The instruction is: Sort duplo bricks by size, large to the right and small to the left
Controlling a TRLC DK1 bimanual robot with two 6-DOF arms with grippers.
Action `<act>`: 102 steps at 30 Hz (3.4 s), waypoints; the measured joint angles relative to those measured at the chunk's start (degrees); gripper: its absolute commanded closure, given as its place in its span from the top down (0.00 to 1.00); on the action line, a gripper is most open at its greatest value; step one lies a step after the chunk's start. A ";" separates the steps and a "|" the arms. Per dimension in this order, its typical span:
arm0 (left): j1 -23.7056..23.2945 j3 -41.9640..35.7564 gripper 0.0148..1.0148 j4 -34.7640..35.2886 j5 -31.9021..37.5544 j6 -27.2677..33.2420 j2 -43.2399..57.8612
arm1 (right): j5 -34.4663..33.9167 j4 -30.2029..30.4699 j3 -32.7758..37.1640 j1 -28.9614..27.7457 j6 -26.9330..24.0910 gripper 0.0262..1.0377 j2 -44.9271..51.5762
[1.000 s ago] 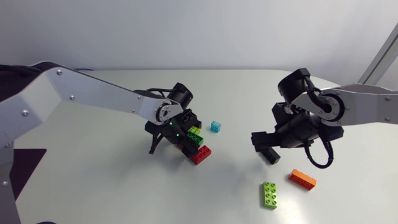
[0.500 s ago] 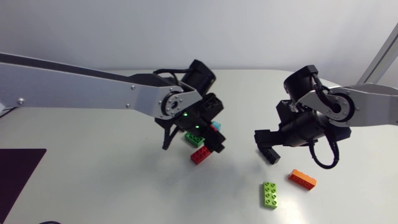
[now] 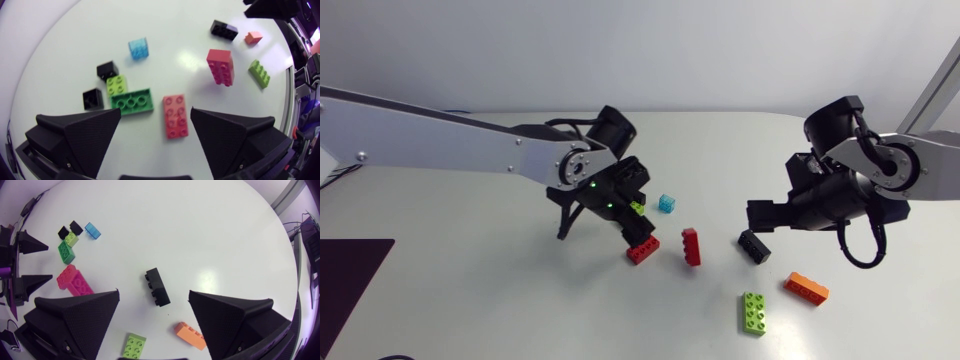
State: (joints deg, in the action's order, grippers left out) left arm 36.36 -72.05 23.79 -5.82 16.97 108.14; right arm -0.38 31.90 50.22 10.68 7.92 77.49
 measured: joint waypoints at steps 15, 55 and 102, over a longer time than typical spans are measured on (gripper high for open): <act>4.50 4.26 0.97 -0.04 -0.09 1.31 1.75 | 0.22 -0.42 -2.08 0.79 0.02 0.96 0.00; 3.52 -19.69 0.34 24.46 -0.24 -1.36 17.68 | 4.98 -0.87 -6.47 -4.20 -0.76 0.96 -4.50; -2.62 -18.29 0.97 16.44 2.03 -0.50 15.45 | 6.43 -1.88 -5.73 0.09 -1.29 0.96 -5.49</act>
State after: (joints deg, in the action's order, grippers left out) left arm 33.74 -90.35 40.23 -3.79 16.47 123.59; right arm 6.04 30.02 44.49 10.76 6.63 72.01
